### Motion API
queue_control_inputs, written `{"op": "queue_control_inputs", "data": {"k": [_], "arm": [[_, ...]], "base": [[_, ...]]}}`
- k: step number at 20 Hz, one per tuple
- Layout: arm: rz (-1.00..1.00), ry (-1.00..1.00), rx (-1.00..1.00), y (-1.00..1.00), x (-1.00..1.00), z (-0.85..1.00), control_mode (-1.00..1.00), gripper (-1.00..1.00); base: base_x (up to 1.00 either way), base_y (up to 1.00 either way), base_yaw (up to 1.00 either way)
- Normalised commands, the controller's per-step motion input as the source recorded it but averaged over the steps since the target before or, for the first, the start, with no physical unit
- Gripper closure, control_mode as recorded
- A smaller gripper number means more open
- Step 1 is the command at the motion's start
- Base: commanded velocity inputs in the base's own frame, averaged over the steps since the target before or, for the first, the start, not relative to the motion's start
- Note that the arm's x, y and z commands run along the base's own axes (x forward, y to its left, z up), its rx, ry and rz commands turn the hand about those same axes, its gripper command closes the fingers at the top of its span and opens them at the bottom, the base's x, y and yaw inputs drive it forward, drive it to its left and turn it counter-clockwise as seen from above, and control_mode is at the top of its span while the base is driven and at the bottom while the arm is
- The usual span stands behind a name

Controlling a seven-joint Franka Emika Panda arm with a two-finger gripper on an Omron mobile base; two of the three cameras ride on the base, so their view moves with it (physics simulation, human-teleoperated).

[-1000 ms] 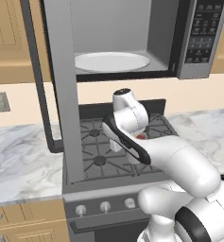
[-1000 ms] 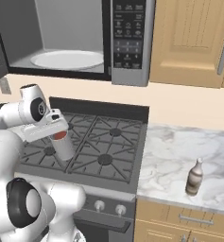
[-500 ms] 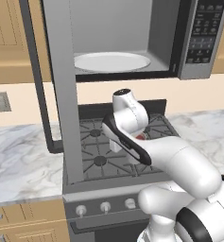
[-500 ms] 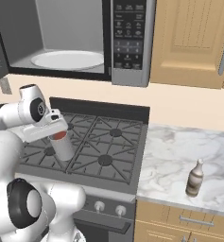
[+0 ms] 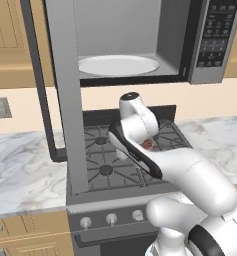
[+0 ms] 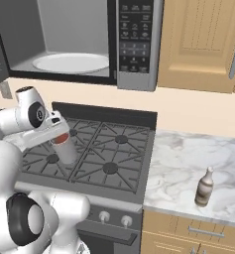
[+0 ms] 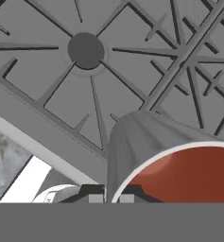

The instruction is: Place the microwavable item in the microwave. Then, close the microwave door and press the start button.

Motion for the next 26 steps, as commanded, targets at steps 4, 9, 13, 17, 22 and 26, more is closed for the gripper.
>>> {"op": "queue_control_inputs", "data": {"k": [4,9,13,17,22,26], "arm": [[0.28,-0.34,-0.07,0.00,-0.15,0.85,-1.00,1.00],[0.27,-0.31,-0.14,0.00,-0.08,0.98,-1.00,1.00],[0.24,-0.26,-0.11,0.00,-0.06,0.86,-1.00,1.00],[0.23,-0.23,-0.03,-0.06,-0.07,0.79,-1.00,1.00],[0.20,-0.18,-0.01,0.00,-0.17,0.81,-1.00,1.00],[0.09,-0.06,-0.01,0.00,0.02,0.63,-1.00,1.00]], "base": [[0.00,0.00,0.00],[0.00,0.00,0.00],[0.00,0.00,0.00],[0.00,0.00,0.00],[0.00,0.00,0.00],[0.00,0.00,0.00]]}}
